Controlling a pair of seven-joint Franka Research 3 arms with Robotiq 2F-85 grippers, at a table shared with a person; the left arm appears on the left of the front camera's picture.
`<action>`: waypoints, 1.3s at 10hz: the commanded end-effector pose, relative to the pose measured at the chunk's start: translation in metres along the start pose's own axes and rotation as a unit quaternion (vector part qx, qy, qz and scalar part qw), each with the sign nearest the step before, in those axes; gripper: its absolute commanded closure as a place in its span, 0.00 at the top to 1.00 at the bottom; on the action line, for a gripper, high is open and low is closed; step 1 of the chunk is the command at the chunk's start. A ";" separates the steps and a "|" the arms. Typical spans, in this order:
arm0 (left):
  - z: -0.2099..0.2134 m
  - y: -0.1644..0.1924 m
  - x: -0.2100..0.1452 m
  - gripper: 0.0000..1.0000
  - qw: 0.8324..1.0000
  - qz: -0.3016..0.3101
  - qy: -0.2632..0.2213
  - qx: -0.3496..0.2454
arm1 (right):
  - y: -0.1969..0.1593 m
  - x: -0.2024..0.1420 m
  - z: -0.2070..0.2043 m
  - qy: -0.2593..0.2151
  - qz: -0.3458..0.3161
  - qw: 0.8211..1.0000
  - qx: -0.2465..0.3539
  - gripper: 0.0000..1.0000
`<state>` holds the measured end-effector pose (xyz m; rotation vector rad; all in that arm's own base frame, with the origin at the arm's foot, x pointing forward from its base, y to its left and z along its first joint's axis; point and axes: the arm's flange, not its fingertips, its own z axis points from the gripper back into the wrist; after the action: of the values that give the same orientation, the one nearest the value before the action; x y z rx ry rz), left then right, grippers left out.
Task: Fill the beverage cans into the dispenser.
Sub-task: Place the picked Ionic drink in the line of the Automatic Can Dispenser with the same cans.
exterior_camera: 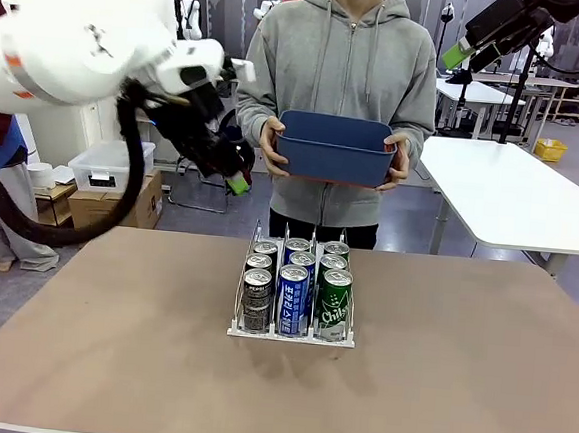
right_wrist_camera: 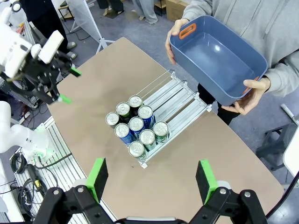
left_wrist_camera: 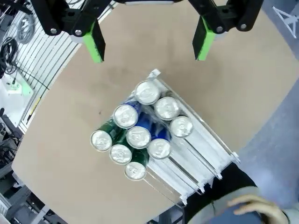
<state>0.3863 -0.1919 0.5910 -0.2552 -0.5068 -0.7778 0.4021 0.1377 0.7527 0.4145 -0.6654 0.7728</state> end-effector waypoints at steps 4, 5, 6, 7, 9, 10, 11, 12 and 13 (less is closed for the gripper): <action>0.090 0.035 0.008 1.00 0.992 -0.096 -0.080 -0.012 | 0.001 -0.001 -0.001 0.000 0.001 1.000 0.002 1.00; 0.092 0.029 0.011 1.00 0.996 -0.059 -0.063 0.003 | 0.001 -0.001 -0.001 0.000 0.001 1.000 0.002 1.00; 0.088 0.027 0.009 1.00 0.995 -0.072 -0.069 0.016 | 0.001 -0.001 -0.001 0.000 0.001 1.000 0.002 1.00; 0.088 0.027 0.009 1.00 0.995 -0.072 -0.069 0.016 | 0.001 -0.001 -0.001 0.000 0.001 1.000 0.002 1.00; 0.088 0.027 0.009 1.00 0.995 -0.072 -0.069 0.016 | 0.001 -0.001 -0.001 0.000 0.001 1.000 0.002 1.00; 0.088 0.027 0.009 1.00 0.995 -0.072 -0.069 0.016 | 0.001 -0.001 -0.001 0.000 0.001 1.000 0.002 1.00; 0.091 0.026 0.012 1.00 0.995 -0.076 -0.066 0.013 | 0.001 -0.001 -0.001 0.000 0.001 1.000 0.002 1.00; 0.102 0.021 0.015 1.00 0.995 -0.075 -0.069 0.000 | 0.001 -0.001 -0.001 0.000 0.001 1.000 0.002 1.00; 0.118 0.026 0.022 1.00 0.994 -0.075 -0.081 -0.015 | 0.001 -0.001 -0.001 0.000 0.001 1.000 0.002 1.00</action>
<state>0.3780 -0.1444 0.6877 -0.2581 -0.6760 -0.9102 0.4021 0.1377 0.7527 0.4145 -0.6655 0.7729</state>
